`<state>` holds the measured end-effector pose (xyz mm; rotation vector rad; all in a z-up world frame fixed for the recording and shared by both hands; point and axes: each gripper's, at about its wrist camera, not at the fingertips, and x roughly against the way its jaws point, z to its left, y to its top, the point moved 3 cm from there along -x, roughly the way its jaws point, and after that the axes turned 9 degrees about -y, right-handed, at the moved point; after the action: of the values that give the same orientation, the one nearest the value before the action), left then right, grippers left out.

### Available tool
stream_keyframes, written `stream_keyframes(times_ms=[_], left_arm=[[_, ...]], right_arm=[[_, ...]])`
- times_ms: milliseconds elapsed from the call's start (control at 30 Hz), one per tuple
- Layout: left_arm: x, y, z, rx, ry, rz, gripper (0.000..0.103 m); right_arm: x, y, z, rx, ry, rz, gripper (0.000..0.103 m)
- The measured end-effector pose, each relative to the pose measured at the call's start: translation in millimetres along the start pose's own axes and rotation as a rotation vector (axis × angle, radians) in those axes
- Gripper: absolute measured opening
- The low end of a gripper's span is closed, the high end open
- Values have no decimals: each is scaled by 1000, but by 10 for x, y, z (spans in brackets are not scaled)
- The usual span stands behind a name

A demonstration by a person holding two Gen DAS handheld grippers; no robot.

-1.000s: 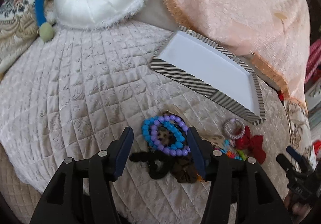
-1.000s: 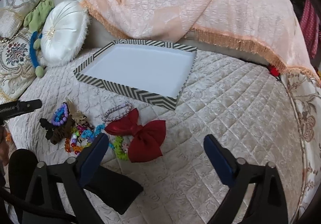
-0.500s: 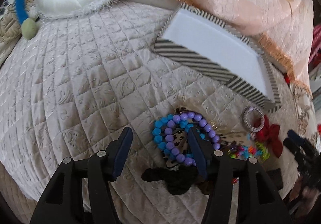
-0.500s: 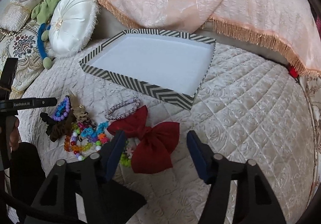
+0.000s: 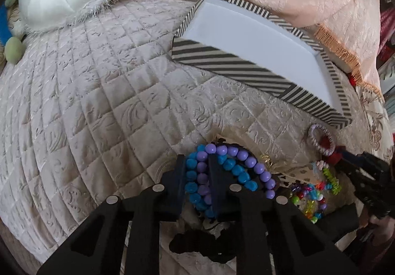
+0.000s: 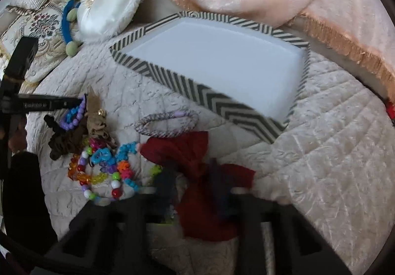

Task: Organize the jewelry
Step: 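Close the left gripper on the purple beaded bracelet while the right grasps the red bow, then carry the purple bracelet and red bow over the striped tray with both tools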

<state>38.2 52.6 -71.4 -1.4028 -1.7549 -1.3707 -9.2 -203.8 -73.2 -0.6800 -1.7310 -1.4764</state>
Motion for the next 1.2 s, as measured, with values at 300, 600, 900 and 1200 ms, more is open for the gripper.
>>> stream_keyframes(times_ms=[300, 600, 900, 1200], left_arm=[[504, 65, -114, -3, -37, -95, 7], [900, 166, -310, -38, -28, -150, 7], [489, -40, -179, 7, 6, -14, 8], [617, -69, 30, 80, -11, -57, 10]], right_arm=[[529, 37, -95, -44, -4, -142, 10], [887, 52, -123, -64, 14, -206, 10], [891, -7, -73, -71, 30, -189, 10], [842, -12, 8, -65, 44, -178, 11]])
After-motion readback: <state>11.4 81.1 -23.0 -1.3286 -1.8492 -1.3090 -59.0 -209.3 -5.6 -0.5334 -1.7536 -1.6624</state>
